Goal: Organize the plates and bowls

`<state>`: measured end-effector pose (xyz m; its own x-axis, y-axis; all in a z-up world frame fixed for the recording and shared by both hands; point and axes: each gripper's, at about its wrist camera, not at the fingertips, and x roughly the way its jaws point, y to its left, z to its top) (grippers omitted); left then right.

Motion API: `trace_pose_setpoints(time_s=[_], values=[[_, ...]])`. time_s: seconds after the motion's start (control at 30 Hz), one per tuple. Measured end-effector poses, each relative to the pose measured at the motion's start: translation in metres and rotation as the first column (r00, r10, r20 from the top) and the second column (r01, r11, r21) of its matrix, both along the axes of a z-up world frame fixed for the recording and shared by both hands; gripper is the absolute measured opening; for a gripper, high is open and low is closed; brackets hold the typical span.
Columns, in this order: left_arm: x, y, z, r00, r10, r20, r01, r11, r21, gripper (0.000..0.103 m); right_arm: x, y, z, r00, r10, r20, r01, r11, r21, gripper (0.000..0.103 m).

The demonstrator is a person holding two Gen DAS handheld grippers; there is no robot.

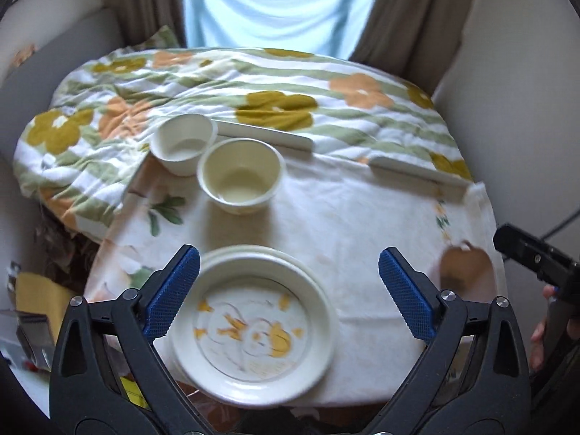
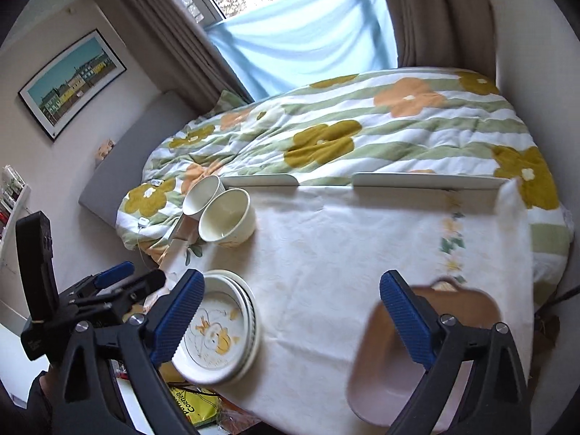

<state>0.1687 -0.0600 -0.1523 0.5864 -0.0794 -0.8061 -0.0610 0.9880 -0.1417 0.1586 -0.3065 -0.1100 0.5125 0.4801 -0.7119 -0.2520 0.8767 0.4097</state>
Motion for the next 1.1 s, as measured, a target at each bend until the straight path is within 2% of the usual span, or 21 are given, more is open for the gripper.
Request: trace_pose_setpoints(time_s=[0.17,0.4,0.47,0.53,0.57,0.6,0.63,0.7,0.83,0.9,1.0,1.07,1.1], values=[[0.037,0.065,-0.007,0.998,0.059,-0.018,-0.06,0.997,-0.05,0.099,0.042,0.052,-0.007,0.999,0.016,-0.036,-0.017,0.999,-0.032,0.097],[0.102,0.121,-0.06,0.992,0.022,-0.122,-0.039,0.989,-0.141,0.098,0.098,0.109,-0.058,0.982,0.042,-0.185,-0.037,0.999,0.034,0.096],[0.119,0.129,-0.079,0.988,-0.003,-0.156,-0.025,0.985,-0.173,0.097,0.112,0.124,-0.074,0.975,0.039,-0.221,-0.032,0.999,0.036,0.087],[0.132,0.132,-0.096,0.982,-0.024,-0.187,-0.012,0.982,-0.187,0.091,0.124,0.138,-0.089,0.965,0.038,-0.258,-0.03,0.999,0.033,0.077],[0.14,0.133,-0.105,0.977,-0.042,-0.207,0.001,0.981,-0.196,0.084,0.129,0.144,-0.097,0.961,0.035,-0.275,-0.027,0.999,0.034,0.069],[0.146,0.133,-0.113,0.973,-0.061,-0.223,0.015,0.979,-0.204,0.074,0.134,0.148,-0.105,0.955,0.033,-0.294,-0.023,0.999,0.037,0.066],[0.152,0.131,-0.12,0.968,-0.08,-0.237,0.03,0.978,-0.207,0.069,0.138,0.153,-0.112,0.95,0.029,-0.31,-0.018,0.999,0.04,0.061],[0.161,0.127,-0.134,0.957,-0.121,-0.262,0.065,0.975,-0.212,0.054,0.145,0.159,-0.121,0.945,0.019,-0.327,-0.005,0.999,0.042,0.057],[0.169,0.122,-0.149,0.945,-0.17,-0.278,0.108,0.968,-0.226,0.052,0.151,0.164,-0.133,0.937,0.005,-0.35,0.015,0.998,0.054,0.044],[0.171,0.121,-0.151,0.943,-0.186,-0.276,0.124,0.966,-0.227,0.035,0.153,0.167,-0.137,0.934,0.001,-0.359,0.019,0.998,0.054,0.036],[0.174,0.121,-0.153,0.942,-0.199,-0.27,0.138,0.964,-0.227,0.025,0.156,0.17,-0.139,0.932,-0.005,-0.362,0.023,0.999,0.045,0.034],[0.176,0.121,-0.15,0.943,-0.207,-0.263,0.151,0.964,-0.217,0.02,0.158,0.172,-0.139,0.934,0.0,-0.358,0.016,0.999,0.043,0.02],[0.176,0.119,-0.148,0.943,-0.209,-0.259,0.159,0.966,-0.201,0.019,0.158,0.173,-0.138,0.935,0.002,-0.356,0.012,0.999,0.038,0.02]])
